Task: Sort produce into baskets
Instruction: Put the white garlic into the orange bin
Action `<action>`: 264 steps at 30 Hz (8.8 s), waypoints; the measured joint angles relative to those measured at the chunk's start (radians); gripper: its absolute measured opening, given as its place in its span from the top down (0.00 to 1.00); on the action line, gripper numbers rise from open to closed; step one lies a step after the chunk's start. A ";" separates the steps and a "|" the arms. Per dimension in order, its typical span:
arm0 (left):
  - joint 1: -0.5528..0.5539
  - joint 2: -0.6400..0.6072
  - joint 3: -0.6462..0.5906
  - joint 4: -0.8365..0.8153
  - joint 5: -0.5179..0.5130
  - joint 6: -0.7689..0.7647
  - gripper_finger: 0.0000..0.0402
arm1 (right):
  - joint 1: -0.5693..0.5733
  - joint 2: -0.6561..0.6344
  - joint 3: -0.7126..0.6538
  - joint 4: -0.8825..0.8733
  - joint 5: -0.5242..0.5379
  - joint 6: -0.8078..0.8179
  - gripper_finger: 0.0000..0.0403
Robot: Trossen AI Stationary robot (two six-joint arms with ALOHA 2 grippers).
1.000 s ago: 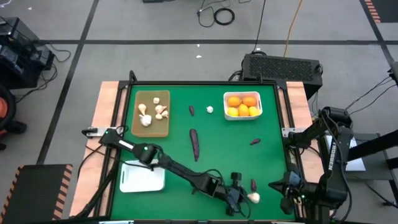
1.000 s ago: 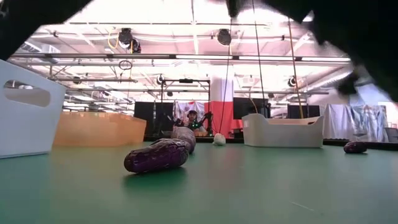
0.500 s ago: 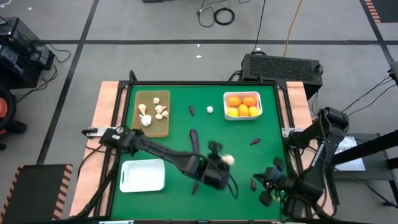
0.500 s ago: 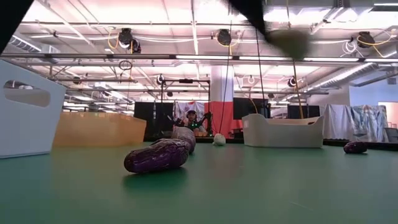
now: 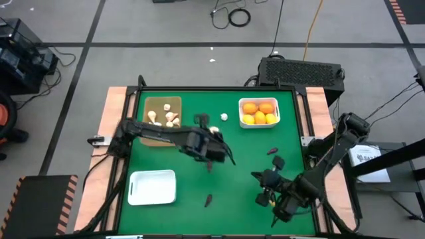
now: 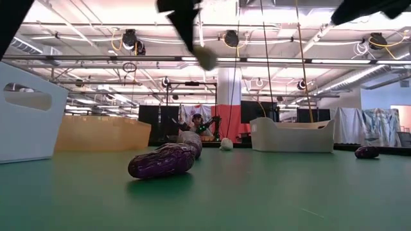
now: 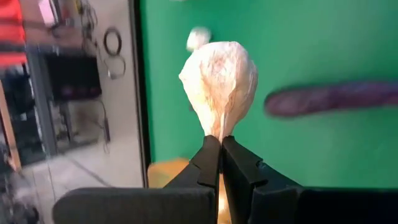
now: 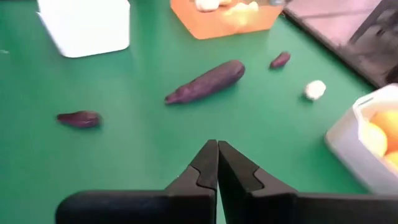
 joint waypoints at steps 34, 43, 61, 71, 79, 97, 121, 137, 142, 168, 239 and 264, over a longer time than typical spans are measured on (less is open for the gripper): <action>0.506 -0.771 -1.239 0.413 0.153 0.078 0.97 | -0.516 0.000 -0.217 0.728 -0.150 -0.729 1.00; 0.506 -0.772 -1.240 0.426 0.186 0.097 0.82 | -0.554 0.000 -0.210 0.717 -0.151 -0.760 1.00; 0.455 -0.753 -1.153 0.949 0.449 0.179 0.57 | -0.551 0.000 -0.209 0.590 -0.204 -0.718 1.00; 0.432 -0.463 -1.007 1.230 0.562 0.289 0.52 | -0.551 0.000 -0.209 0.513 -0.265 -0.654 1.00; 0.431 -0.228 -0.786 1.126 0.471 0.364 0.33 | -0.550 0.000 -0.209 0.501 -0.326 -0.653 1.00; 0.517 0.078 -0.520 1.098 0.616 0.412 0.27 | -0.550 0.000 -0.209 0.358 -0.329 -0.602 1.00; 0.525 0.107 -0.520 1.137 0.528 0.513 0.33 | -0.572 0.000 -0.278 0.459 -0.276 -0.635 1.00; 0.522 0.107 -0.520 1.137 0.532 0.521 0.68 | -0.572 0.000 -0.278 0.466 -0.276 -0.645 1.00; 0.522 0.107 -0.520 1.138 0.533 0.521 0.79 | -0.572 0.000 -0.278 0.465 -0.276 -0.645 1.00; 0.425 0.070 -0.480 1.151 0.328 0.309 0.96 | -0.549 -0.059 -0.276 0.328 -0.330 -0.544 1.00; 0.571 -0.987 -1.397 1.211 0.406 0.173 0.37 | -1.285 0.609 0.498 -0.018 -0.884 -1.052 0.49; 0.450 -1.011 -1.758 2.118 0.840 0.057 0.37 | -1.111 0.306 0.496 0.139 -1.475 -1.268 0.85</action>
